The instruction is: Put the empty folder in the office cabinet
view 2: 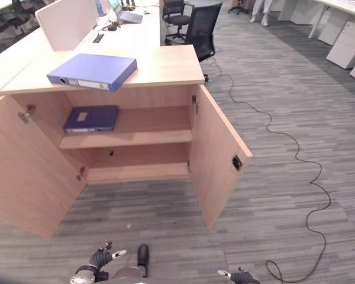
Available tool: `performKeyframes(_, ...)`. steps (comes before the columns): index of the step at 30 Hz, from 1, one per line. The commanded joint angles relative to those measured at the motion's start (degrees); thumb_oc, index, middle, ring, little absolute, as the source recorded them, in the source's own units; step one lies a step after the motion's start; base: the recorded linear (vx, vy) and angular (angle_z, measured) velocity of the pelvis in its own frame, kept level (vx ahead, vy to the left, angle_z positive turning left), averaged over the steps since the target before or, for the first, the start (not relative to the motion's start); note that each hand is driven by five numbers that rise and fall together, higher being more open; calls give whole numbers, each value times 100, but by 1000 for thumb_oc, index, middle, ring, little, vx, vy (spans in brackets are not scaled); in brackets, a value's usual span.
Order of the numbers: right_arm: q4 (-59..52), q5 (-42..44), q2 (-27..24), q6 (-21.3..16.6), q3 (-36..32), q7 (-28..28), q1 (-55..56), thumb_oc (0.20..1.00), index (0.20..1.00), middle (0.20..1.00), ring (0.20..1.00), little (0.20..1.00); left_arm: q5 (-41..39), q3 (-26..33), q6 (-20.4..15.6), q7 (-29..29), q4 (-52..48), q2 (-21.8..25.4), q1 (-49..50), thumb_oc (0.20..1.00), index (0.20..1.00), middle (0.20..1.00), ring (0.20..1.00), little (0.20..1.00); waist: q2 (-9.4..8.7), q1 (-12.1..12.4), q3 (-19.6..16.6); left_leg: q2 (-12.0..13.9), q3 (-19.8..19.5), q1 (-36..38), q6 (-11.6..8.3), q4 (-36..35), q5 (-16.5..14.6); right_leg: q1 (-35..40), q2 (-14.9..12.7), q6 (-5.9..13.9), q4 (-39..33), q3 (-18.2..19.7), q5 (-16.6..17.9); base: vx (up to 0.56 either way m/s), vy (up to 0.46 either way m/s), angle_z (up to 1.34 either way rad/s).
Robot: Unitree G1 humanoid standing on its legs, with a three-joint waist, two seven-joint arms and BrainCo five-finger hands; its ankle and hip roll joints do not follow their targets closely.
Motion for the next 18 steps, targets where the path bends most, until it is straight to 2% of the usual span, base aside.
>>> performKeyframes(1, 114, -124, 3, -5, -33, 19, -207, 1000, 1000, 1000, 1000, 1000, -57, -184, -178, -10, -289, -16, -288, 1000, 1000, 1000, 1000, 1000, -176, 1, -124, 3, -202, -563, 3, 495, -456, -169, -344, 172, 223, 230, 101, 237, 274, -8)
performKeyframes(2, 114, -124, 4, -5, -33, 19, -206, 1000, 1000, 1000, 1000, 1000, -57, -185, -177, -10, -290, -14, -288, 1000, 1000, 1000, 1000, 1000, -179, 4, -129, 2, -199, -574, 5, 511, -467, -174, -347, 174, 225, 233, 99, 221, 285, 20)
performKeyframes(4, 117, -115, 26, 8, -72, 28, -257, 1000, 1000, 1000, 1000, 1000, -41, -234, -161, -35, -512, 25, -306, 1000, 1000, 1000, 1000, 1000, -208, -1, -125, -115, -150, -595, 147, 763, -709, -317, -511, 269, 546, 299, 201, 193, 281, 9)
performKeyframes(5, 61, -98, 33, 12, -76, 35, -343, 1000, 1000, 1000, 1000, 1000, -28, -291, -144, -74, -772, 93, -305, 1000, 1000, 1000, 1000, 1000, -227, 10, -71, -193, -67, -569, 281, 900, -902, -548, -647, 379, 1042, 339, 482, 169, 268, -18)
performKeyframes(6, 61, -98, 34, 12, -77, 35, -344, 1000, 1000, 1000, 1000, 1000, -28, -291, -142, -74, -775, 95, -304, 1000, 1000, 1000, 1000, 1000, -230, 17, -73, -194, -59, -573, 284, 908, -909, -557, -650, 382, 1049, 348, 479, 236, 378, -20)
performKeyframes(7, 5, -94, 47, 2, -60, 39, -404, 1000, 1000, 1000, 1000, 1000, 31, -412, -126, -151, -1026, 142, -259, 1000, 1000, 1000, 1000, 1000, -254, 38, -17, -369, -32, -472, 456, 1019, -1099, -716, -853, 492, 1563, 337, 971, 124, 193, -14)
performKeyframes(8, 6, -94, 46, 2, -60, 39, -404, 1000, 1000, 1000, 1000, 1000, 31, -412, -125, -151, -1027, 142, -260, 1000, 1000, 1000, 1000, 1000, -248, 39, -30, -362, -32, -488, 456, 1013, -1091, -732, -845, 490, 1557, 338, 982, 194, 289, -7)
performKeyframes(9, -31, -106, 46, 9, -46, 48, -413, 1000, 1000, 1000, 1000, 1000, 68, -460, -104, -188, -1089, 156, -221, 1000, 1000, 1000, 1000, 1000, -241, 36, -17, -479, -45, -385, 569, 1040, -1189, -846, -984, 497, 1907, 347, 1324, 187, 319, -1)
performKeyframes(10, -126, -127, 41, 29, -3, 29, -440, 1000, 1000, 1000, 1000, 1000, 69, -522, -55, -266, -1296, 190, -139, 1000, 1000, 1000, 1000, 1000, -187, -15, 112, -643, -56, -118, 781, 1040, -1319, -1126, -1181, 394, 2753, 356, 1972, 187, 320, -1)
performKeyframes(11, -125, -127, 40, 29, -3, 29, -441, 1000, 1000, 1000, 1000, 1000, 69, -521, -54, -266, -1297, 189, -140, 1000, 1000, 1000, 1000, 1000, -182, -13, 100, -637, -55, -130, 781, 1032, -1309, -1141, -1174, 392, 2746, 357, 1983, 205, 328, 10)
performKeyframes(12, -183, -145, 37, 34, 35, 38, -478, 1000, 1000, 1000, 1000, 1000, 99, -551, -27, -309, -1299, 214, -125, 1000, 1000, 1000, 1000, 1000, -114, -47, 170, -642, -87, 18, 826, 974, -1362, -1382, -1146, 314, 3101, 313, 1949, 150, 167, 13)
performKeyframes(13, -223, -142, 60, 24, 60, 31, -490, 1000, 1000, 1000, 1000, 1000, 94, -561, -6, -345, -1346, 214, -72, 1000, 1000, 1000, 1000, 1000, -57, -85, 230, -650, -130, 170, 850, 908, -1386, -1622, -1070, 248, 3342, 272, 1729, 150, 165, 19)
performKeyframes(14, -223, -141, 59, 24, 61, 30, -491, 1000, 1000, 1000, 1000, 1000, 94, -560, -6, -346, -1347, 213, -73, 1000, 1000, 1000, 1000, 1000, -52, -86, 218, -644, -132, 157, 848, 902, -1376, -1635, -1064, 243, 3336, 268, 1736, 208, 88, 12)
performKeyframes(15, -279, -116, 78, 1, 158, 33, -501, 1000, 1000, 1000, 1000, 1000, 101, -571, 6, -372, -1362, 211, -14, 1000, 1000, 1000, 1000, 1000, 9, -199, 282, -659, -302, 413, 789, 723, -1358, -1985, -589, 96, 3013, 209, 1130, 222, 8, 12)
performKeyframes(16, -278, -50, 78, -27, 184, 37, -507, 1000, 1000, 1000, 1000, 1000, 114, -606, -5, -384, -1363, 208, 1, 1000, 1000, 1000, 1000, 1000, -10, -267, 321, -705, -434, 504, 751, 646, -1342, -2066, -289, 65, 2566, 308, 952, 278, -31, 20)
performKeyframes(18, -263, 21, 25, -25, 178, 21, -525, 1000, 1000, 1000, 1000, 1000, 126, -675, -31, -421, -1394, 232, -59, 1000, 1000, 1000, 1000, 1000, -146, -332, 396, -796, -523, 640, 660, 539, -1396, -1936, -54, 190, 1268, 468, 897, 166, -98, 60)
